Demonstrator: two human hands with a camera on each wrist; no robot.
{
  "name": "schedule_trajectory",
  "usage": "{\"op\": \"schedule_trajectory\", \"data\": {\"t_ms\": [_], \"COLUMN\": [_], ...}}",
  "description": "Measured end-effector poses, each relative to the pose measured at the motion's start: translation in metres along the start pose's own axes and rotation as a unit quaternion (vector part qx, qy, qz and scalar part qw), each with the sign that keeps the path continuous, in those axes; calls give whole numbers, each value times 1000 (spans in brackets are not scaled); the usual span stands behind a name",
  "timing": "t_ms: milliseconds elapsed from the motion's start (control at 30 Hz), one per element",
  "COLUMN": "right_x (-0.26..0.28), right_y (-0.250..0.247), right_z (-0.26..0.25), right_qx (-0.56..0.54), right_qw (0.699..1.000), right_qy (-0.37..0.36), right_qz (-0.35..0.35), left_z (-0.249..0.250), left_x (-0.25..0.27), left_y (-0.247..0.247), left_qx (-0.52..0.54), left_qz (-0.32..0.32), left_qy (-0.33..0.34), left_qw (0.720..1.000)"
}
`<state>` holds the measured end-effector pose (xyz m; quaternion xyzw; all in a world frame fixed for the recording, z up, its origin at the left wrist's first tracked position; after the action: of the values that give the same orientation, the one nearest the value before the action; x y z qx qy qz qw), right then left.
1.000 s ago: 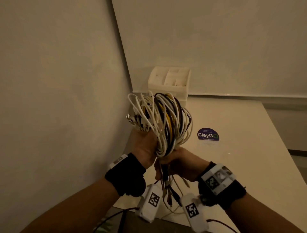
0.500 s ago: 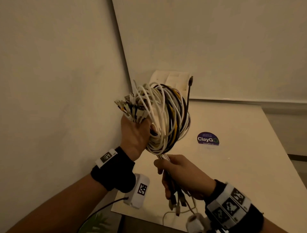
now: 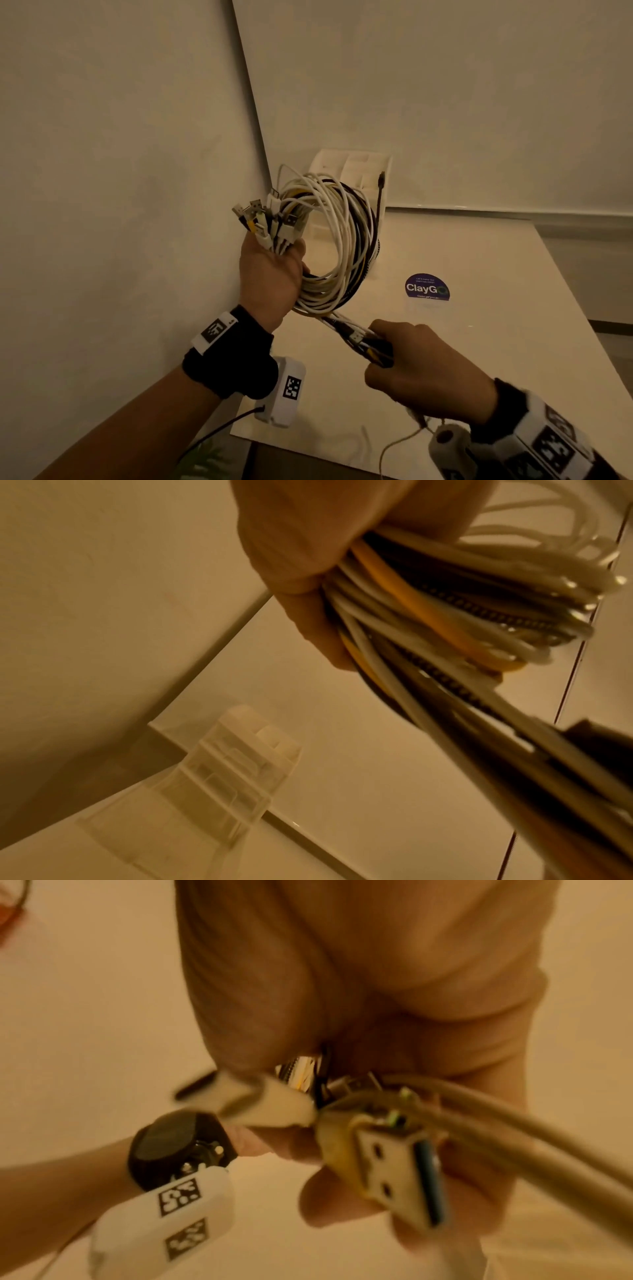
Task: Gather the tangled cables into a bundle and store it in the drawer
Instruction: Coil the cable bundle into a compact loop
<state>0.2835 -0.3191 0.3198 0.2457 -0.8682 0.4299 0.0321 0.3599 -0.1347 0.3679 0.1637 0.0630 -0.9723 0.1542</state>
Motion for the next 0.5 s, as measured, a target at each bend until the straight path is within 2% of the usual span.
{"op": "schedule_trajectory", "data": {"t_ms": [233,367,500], "right_x": [20,23,22], "right_y": [-23,-27,-33], "right_z": [-14,-22,-22], "right_qx": [133,215,194], "right_qw": [983,966,972], "right_qy": [-19,-24,-21], "right_qz": [121,143,133], "left_z": [-6,-15,-16], "left_x": [-1,0,7], "left_y": [-8,-11,-5], "left_qx": [-63,-84,-97], "left_qz": [10,-5,-59], "left_qy": [8,-2,-30], "left_qw": [998,996,993]}}
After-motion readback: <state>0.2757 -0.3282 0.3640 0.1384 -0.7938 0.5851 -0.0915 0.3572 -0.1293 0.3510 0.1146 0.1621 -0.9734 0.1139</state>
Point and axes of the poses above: each hand's wrist, its own x-axis away from the middle knuckle, its own y-axis out of the palm, z = x × y, the point moved 7 cm from there along -x, towards the middle knuckle, and after that the axes turned 3 degrees about -z, right-handed, at the moved point
